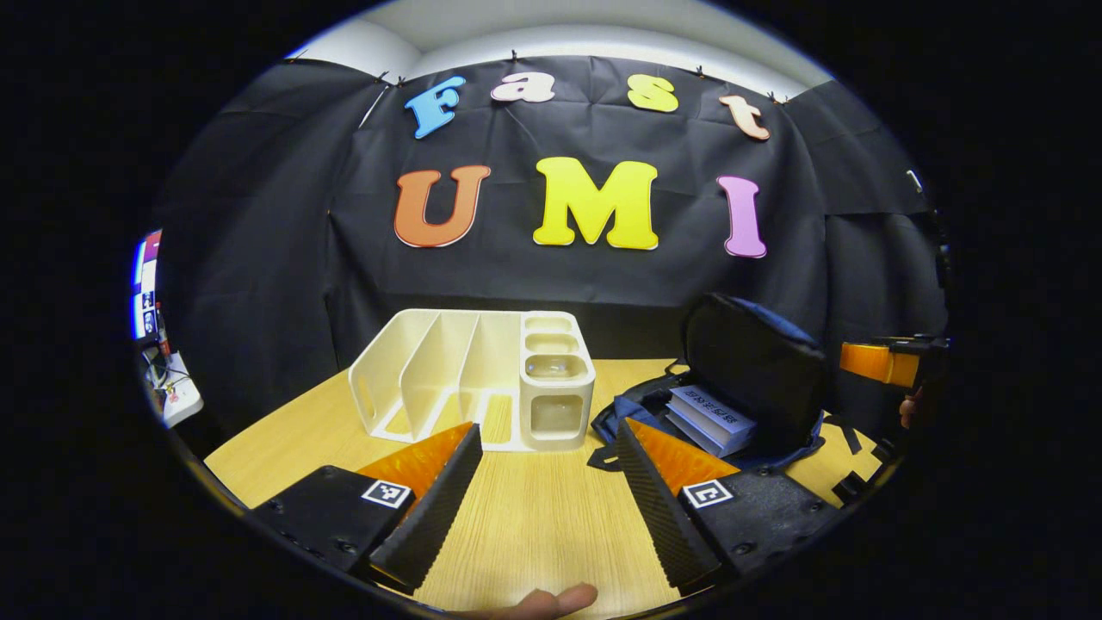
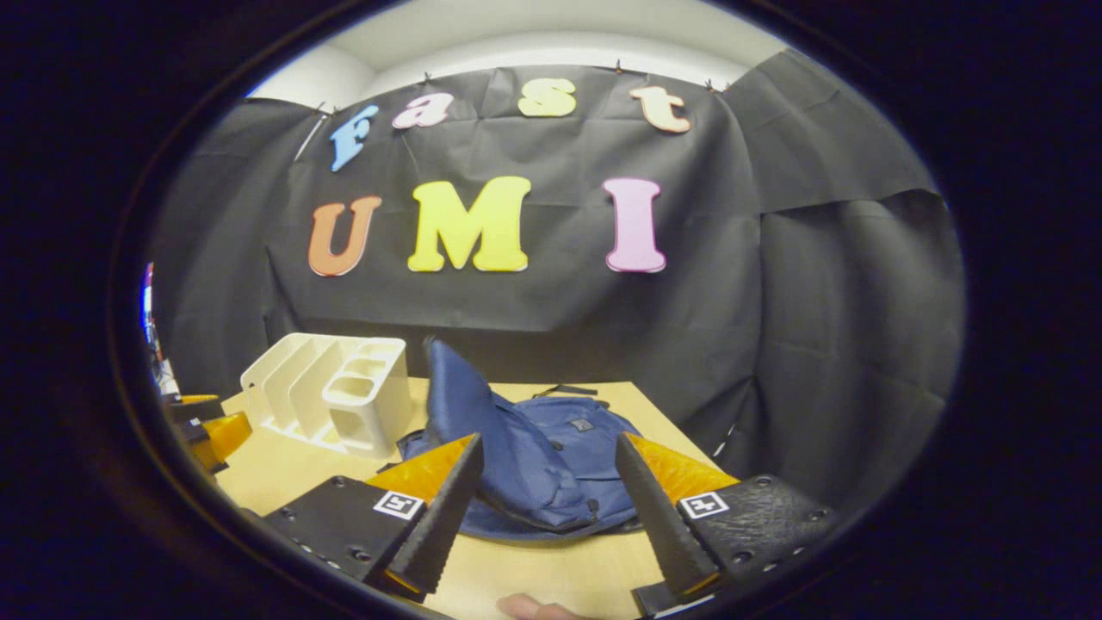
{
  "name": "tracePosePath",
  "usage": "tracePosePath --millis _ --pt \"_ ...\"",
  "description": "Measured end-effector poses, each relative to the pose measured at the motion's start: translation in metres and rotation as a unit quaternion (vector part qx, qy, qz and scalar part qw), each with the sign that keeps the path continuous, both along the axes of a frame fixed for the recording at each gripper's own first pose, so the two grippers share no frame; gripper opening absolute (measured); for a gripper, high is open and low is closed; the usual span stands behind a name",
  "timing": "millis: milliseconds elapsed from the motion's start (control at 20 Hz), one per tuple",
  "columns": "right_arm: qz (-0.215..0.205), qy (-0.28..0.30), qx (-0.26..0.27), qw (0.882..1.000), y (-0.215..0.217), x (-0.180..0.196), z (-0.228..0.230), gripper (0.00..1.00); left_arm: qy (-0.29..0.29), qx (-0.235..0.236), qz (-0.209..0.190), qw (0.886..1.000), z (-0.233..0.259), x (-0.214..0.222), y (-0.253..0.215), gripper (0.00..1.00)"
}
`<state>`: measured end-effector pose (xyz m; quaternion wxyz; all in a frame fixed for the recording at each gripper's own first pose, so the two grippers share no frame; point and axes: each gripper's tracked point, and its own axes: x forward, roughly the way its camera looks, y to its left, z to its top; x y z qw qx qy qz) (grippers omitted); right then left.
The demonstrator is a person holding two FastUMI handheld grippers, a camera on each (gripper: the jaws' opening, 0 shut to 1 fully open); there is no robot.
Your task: Open the schoolbag, grab two books from the bookshelf and put them into the schoolbag.
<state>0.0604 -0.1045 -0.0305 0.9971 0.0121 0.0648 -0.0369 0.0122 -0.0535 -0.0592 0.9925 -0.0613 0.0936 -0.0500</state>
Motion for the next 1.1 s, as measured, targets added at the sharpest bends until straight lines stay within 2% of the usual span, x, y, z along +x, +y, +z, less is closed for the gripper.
tracePosePath --millis 150,250,350,550,650,850,1100 --pt "-0.005 -0.034 -0.002 0.999 0.001 -0.031 0.016 0.98 -0.016 -0.012 0.008 1.0 0.018 -0.014 0.013 0.99" --pt "-0.008 -0.049 0.004 0.999 0.007 -0.05 0.022 0.94 -0.015 -0.015 0.005 1.0 0.024 -0.026 0.017 0.98" --pt "-0.016 -0.059 -0.006 0.998 0.011 -0.067 0.027 0.95 -0.013 -0.002 0.007 1.0 0.032 -0.032 0.026 0.98" --pt "-0.018 -0.085 -0.019 0.996 0.022 -0.095 0.044 0.98 -0.054 0.023 0.02 0.998 0.062 -0.042 0.044 0.98" --pt "-0.019 -0.095 -0.023 0.995 0.025 -0.102 0.047 0.95 -0.062 0.024 0.011 0.998 0.066 -0.047 0.042 0.98" --pt "-0.007 -0.084 -0.028 0.996 0.031 -0.102 0.036 0.98 -0.071 0.044 0.024 0.996 0.07 -0.053 0.054 0.98" --pt "-0.007 -0.058 -0.005 0.998 0.022 -0.094 0.022 0.95 -0.06 0.042 0.025 0.997 0.063 -0.051 0.059 0.98"
